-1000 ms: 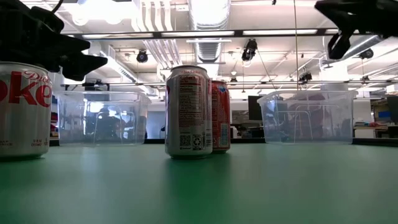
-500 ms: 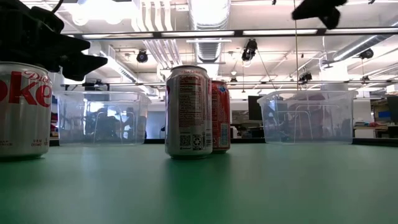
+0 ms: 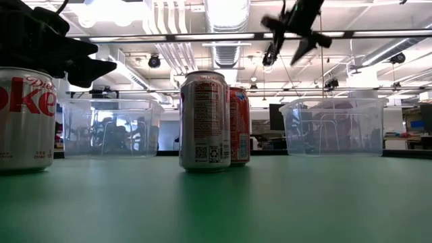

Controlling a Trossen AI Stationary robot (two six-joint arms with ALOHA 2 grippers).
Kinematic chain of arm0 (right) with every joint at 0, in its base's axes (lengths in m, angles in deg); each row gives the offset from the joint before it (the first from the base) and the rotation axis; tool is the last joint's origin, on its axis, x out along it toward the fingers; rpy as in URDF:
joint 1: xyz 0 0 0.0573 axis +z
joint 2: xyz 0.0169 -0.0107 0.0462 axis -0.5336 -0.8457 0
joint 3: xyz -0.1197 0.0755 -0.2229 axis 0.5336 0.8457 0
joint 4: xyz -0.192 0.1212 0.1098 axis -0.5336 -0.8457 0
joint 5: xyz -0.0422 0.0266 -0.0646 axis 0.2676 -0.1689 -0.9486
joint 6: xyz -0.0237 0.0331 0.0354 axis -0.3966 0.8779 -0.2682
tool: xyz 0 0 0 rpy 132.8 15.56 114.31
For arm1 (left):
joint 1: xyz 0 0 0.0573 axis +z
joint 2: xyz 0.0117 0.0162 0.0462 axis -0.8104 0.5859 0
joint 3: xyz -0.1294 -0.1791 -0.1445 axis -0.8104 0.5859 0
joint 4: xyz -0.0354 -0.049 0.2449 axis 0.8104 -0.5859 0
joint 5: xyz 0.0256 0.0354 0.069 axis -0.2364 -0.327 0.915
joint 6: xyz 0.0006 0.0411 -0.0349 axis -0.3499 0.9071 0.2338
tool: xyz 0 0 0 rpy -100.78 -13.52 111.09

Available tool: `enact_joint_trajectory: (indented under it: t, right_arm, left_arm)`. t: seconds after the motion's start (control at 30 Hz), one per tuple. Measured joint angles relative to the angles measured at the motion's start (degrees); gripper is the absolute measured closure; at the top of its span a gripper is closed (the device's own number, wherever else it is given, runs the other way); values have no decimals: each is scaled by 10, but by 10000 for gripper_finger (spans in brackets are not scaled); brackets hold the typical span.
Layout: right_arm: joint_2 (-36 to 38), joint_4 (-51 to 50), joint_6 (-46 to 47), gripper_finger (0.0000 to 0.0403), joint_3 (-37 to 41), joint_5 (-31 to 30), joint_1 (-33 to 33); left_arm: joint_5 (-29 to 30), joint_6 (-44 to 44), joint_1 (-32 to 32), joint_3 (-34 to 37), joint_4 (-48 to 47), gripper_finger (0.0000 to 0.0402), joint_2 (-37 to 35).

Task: Sort soda cans
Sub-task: Move the top right transparent bin to the top center of the table

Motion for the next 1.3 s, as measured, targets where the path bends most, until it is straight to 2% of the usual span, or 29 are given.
enact_joint_trajectory:
  t: [0.17, 0.27, 0.3, 0.47, 0.57, 0.67, 0.77, 0.83, 0.9, 1.07, 1.2, 1.3]
  right_arm:
    - [-79, -36, -2, 119, -24, 42, -93]
    - [-124, -34, 1, 118, -24, 112, -137]
    - [-138, -37, 1, 119, -24, 129, -147]
    - [-194, -43, 0, 142, -24, 204, -161]
    - [-210, -43, -10, 174, -24, 224, -160]
    - [-222, -44, -24, 221, -24, 222, -160]
    - [-223, -44, -33, 287, -24, 212, -160]
    - [-216, -48, -34, 336, -24, 204, -159]
    - [-199, -63, -38, 374, -24, 184, -155]
    - [-115, -60, -66, 380, -24, 177, -116]
    - [-56, -25, -186, 383, -25, 177, -34]
    - [-47, -26, -258, 384, -24, 177, 17]
  left_arm:
    - [5, -11, 0, 0, 7, 57, 0]
    - [5, -87, -1, 0, 21, 57, 0]
    - [5, -129, -1, 0, 28, 57, 0]
    - [29, -478, -1, 0, 90, 57, 0]
    - [52, -614, 0, 0, 112, 57, 0]
    - [137, -610, 0, 0, 113, 57, 3]
    - [213, -621, 0, 0, 113, 57, 7]
    - [240, -648, 0, 0, 134, 57, 8]
    - [240, -650, 0, 0, 148, 57, 8]
    - [233, -635, 0, 0, 151, 57, 9]
    - [260, -600, 0, 0, 154, 57, 9]
    - [311, -572, 0, 0, 176, 57, 13]
